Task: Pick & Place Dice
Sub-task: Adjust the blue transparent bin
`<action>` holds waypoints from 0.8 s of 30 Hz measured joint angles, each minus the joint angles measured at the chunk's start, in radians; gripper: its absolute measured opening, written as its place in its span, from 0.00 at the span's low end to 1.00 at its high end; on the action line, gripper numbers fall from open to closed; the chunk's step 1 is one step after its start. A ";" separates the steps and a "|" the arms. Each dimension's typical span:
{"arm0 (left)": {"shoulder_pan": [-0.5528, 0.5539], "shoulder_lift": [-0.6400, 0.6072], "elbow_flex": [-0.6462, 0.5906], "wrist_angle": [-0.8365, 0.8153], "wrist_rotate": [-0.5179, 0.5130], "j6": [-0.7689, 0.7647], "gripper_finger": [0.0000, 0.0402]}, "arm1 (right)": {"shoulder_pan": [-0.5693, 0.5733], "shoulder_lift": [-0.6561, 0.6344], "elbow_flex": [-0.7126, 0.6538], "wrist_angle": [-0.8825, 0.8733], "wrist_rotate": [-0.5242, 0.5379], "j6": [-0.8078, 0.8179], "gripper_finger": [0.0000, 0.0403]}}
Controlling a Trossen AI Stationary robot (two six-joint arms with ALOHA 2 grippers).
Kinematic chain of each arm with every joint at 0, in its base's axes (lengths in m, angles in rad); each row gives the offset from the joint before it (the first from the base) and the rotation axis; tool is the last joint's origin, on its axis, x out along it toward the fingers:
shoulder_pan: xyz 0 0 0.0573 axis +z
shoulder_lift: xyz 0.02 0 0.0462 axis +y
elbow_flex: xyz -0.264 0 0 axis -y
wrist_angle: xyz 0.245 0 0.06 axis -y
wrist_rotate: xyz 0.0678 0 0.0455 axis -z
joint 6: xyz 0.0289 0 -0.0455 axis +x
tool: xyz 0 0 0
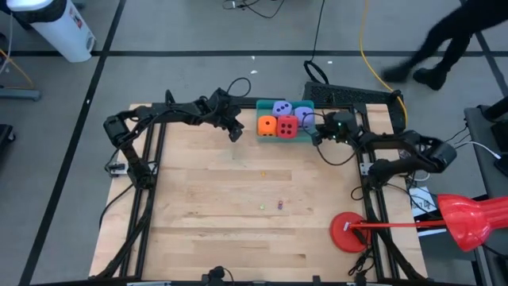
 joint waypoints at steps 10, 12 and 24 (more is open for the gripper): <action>-0.011 0.000 0.000 -0.032 0.000 0.026 0.03 | 0.048 0.085 0.090 0.000 -0.041 -0.045 0.00; -0.017 0.000 0.000 -0.041 0.000 0.031 0.02 | 0.065 0.099 0.107 0.000 -0.042 -0.049 0.00; -0.011 0.000 0.000 -0.073 -0.078 0.021 0.01 | 0.092 0.195 0.150 0.007 -0.040 -0.044 0.00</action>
